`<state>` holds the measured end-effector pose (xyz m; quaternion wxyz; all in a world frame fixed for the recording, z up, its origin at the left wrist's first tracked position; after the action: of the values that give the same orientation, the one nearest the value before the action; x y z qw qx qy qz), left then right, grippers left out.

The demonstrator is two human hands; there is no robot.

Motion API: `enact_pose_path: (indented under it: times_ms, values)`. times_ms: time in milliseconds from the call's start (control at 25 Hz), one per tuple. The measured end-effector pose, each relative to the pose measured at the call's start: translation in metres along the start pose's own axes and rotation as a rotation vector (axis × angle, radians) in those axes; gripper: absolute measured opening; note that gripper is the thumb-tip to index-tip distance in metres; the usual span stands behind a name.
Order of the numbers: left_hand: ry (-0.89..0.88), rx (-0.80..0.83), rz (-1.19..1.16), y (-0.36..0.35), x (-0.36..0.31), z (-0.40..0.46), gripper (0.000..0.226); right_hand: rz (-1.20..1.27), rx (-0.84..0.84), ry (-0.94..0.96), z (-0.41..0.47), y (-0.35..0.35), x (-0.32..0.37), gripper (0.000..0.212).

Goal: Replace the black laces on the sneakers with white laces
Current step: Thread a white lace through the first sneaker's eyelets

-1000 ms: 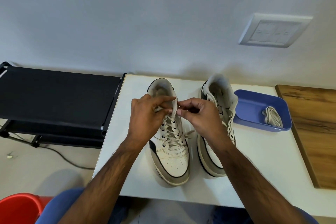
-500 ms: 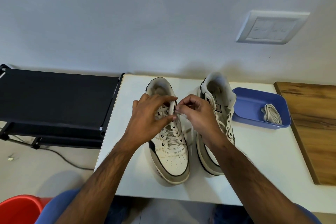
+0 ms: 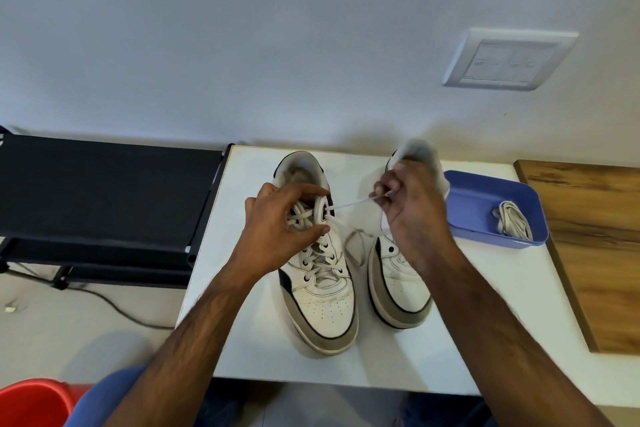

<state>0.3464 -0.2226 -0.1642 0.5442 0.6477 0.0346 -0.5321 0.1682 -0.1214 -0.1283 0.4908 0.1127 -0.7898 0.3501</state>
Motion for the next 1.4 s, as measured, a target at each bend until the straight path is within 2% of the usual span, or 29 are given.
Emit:
enact_pose_path:
  times_ms: [40, 160, 240, 320, 520, 640, 720, 840, 880, 920, 1000, 1040, 1080, 1120, 1240, 1320, 1400]
  values:
    - [0.000, -0.004, 0.000, 0.000, 0.000, 0.000, 0.051, -0.182, 0.053, 0.010, -0.003, -0.003, -0.005, 0.015]
    - [-0.004, -0.011, 0.003, 0.000, 0.000, 0.001, 0.050, -0.939, 0.268, 0.132, -0.011, -0.009, -0.020, 0.005]
    - [-0.011, -0.017, -0.009, -0.001, 0.000, 0.000, 0.051, -1.186, 0.348, 0.228, -0.013, -0.012, -0.026, 0.010]
    - [-0.019, -0.017, -0.011, -0.001, -0.001, 0.000, 0.051, -1.318, 0.361, 0.323, -0.012, -0.012, -0.028, 0.015]
    - [-0.031, 0.000, -0.001, -0.001, -0.001, 0.001, 0.049, -1.274, 0.432, 0.438, -0.008, -0.009, -0.029, 0.008]
    - [-0.017, 0.011, 0.010, 0.002, 0.000, 0.001, 0.050, -1.198, 0.393, 0.549, -0.006, -0.009, -0.014, 0.009]
    - [-0.001, 0.025, 0.013, 0.003, 0.000, 0.001, 0.052, -0.852, 0.330, 0.511, -0.003, -0.004, 0.001, 0.008]
    - [0.016, 0.047, 0.000, 0.004, 0.000, 0.001, 0.055, -0.024, 0.302, 0.256, -0.003, 0.003, 0.022, 0.018]
    - [0.013, 0.053, 0.001, 0.005, 0.000, 0.001, 0.055, 0.085, 0.263, 0.181, -0.004, 0.004, 0.022, 0.024]
    - [0.012, 0.058, 0.003, 0.005, 0.000, 0.001, 0.055, 0.028, 0.205, 0.136, -0.004, 0.003, 0.019, 0.028]
    - [0.017, 0.061, -0.006, 0.005, 0.000, 0.001, 0.054, -0.501, 0.172, 0.152, -0.006, -0.001, 0.013, 0.018]
    - [0.015, 0.060, -0.016, 0.005, 0.000, 0.001, 0.053, -0.791, 0.230, 0.172, -0.010, -0.003, 0.009, 0.013]
    - [0.005, 0.054, -0.023, 0.005, 0.000, 0.001, 0.053, -1.013, 0.316, 0.183, -0.012, -0.003, 0.003, 0.020]
    - [-0.008, 0.047, -0.026, 0.005, 0.001, 0.001, 0.053, -1.144, 0.397, 0.173, -0.013, -0.003, -0.002, 0.025]
    - [-0.010, 0.045, -0.037, 0.004, 0.002, 0.001, 0.054, -1.256, 0.454, 0.255, -0.013, -0.002, -0.011, 0.013]
    - [-0.005, 0.046, -0.037, 0.004, 0.001, 0.000, 0.054, -1.201, 0.425, 0.351, -0.010, -0.002, -0.015, 0.003]
    - [-0.002, 0.054, -0.026, 0.005, 0.000, 0.000, 0.054, -1.106, 0.344, 0.395, -0.007, -0.001, -0.011, 0.003]
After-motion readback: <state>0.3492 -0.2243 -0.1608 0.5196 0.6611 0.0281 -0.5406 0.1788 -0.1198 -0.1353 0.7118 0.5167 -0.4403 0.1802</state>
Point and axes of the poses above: each hand's wrist, its own z-axis towards the middle knuckle, its own y-axis out of the back of the hand, x = y × z, the point moved 2 cm from there along z, towards the middle knuckle, and after that the axes turned 2 degrees about -x, right-handed, at the moved point
